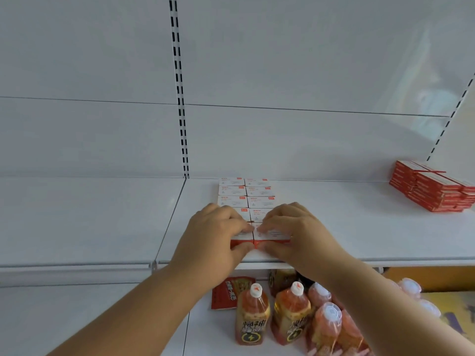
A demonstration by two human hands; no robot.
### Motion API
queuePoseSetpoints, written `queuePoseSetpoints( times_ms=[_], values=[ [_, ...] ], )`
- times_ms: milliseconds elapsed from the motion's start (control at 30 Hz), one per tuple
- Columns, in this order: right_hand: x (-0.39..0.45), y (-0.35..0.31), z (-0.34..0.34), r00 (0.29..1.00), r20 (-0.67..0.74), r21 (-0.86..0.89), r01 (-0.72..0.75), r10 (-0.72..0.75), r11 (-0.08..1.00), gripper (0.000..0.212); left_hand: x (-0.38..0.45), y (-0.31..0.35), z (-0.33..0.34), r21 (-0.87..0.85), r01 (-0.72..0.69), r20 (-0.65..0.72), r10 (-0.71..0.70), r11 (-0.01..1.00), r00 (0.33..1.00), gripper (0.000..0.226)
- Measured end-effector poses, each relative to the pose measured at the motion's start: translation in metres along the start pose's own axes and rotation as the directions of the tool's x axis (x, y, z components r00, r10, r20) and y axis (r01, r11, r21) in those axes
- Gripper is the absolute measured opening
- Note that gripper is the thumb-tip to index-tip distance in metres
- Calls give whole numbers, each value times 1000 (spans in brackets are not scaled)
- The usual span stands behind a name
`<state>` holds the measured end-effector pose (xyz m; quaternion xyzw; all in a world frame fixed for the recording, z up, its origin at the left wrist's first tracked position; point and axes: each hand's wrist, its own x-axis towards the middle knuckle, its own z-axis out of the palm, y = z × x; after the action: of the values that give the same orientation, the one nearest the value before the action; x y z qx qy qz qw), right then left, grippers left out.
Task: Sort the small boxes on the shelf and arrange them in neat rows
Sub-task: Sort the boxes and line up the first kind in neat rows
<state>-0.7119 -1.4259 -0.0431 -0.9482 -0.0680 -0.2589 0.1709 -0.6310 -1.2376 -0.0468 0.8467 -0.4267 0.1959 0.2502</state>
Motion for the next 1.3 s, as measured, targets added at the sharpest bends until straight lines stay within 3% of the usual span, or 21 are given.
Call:
queuePoseSetpoints(
  times_ms=[567, 667, 767, 833, 933, 967, 1067, 1300],
  values=[
    [-1, -3, 0, 1000, 7, 11, -15, 15, 1000, 25, 1, -1, 3, -13, -32, -5, 32, 999, 999, 33],
    [-2, -9, -9, 987, -56, 108, -142, 149, 984, 26, -1, -3, -6, -66, 5, -12, -6, 998, 1000, 34],
    [9, -9, -24, 914, -87, 96, -389, 397, 916, 15, 6, -13, -26, -103, 200, -64, -207, 974, 976, 18],
    [21, -6, -29, 837, 47, -95, -539, 545, 837, 33, 17, -25, -36, 76, 350, 80, -356, 934, 931, 31],
    [34, -4, -25, 692, 268, -282, -609, 670, 742, 51, 27, -34, -35, 202, 377, 303, -424, 904, 854, 39],
    [37, -3, -22, 680, 293, -308, -598, 672, 740, 53, 28, -33, -32, 220, 361, 340, -418, 906, 842, 40],
    [39, -4, -16, 704, 288, -345, -556, 649, 756, 50, 30, -30, -24, 216, 321, 398, -384, 922, 833, 40],
    [39, -3, -15, 727, 295, -395, -498, 620, 772, 44, 31, -28, -17, 192, 317, 389, -369, 929, 844, 32]
  ],
)
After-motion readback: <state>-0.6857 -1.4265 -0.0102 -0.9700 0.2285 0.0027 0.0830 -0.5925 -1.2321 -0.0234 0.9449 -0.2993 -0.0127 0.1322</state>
